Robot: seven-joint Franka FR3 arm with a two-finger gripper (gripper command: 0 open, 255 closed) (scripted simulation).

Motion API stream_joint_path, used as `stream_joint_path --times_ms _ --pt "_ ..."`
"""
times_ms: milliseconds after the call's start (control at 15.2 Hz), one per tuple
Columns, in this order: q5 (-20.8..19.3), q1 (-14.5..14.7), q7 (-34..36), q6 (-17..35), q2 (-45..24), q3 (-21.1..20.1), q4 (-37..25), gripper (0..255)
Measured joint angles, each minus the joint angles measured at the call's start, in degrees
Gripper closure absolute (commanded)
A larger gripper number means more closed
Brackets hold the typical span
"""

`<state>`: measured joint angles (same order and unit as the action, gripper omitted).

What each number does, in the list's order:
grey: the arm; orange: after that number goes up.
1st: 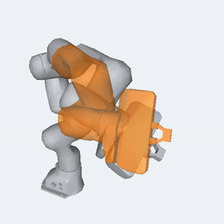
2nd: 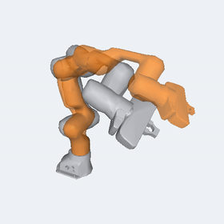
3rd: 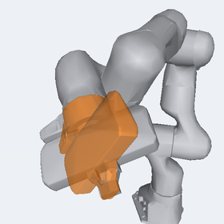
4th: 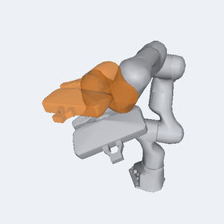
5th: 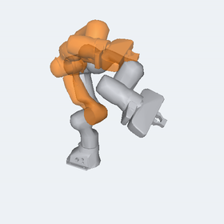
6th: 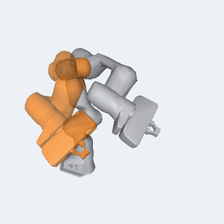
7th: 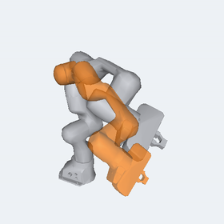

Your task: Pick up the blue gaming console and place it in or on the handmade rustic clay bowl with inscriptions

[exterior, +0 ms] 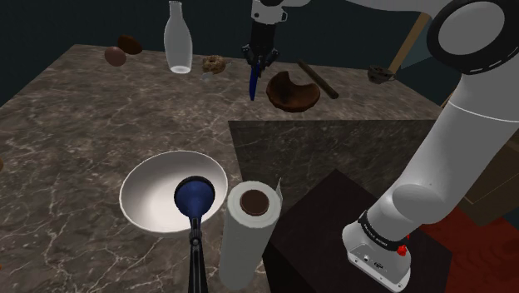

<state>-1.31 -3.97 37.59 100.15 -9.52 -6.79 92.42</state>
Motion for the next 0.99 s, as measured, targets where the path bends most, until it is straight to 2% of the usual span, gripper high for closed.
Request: stream_joint_path --times_ms 330,990 --pt "0.0 0.0 0.0 -0.9 0.1 0.0 -0.8 255" --pt "-0.1 0.1 0.0 -8.6 -0.9 -0.1 -9.5 255"
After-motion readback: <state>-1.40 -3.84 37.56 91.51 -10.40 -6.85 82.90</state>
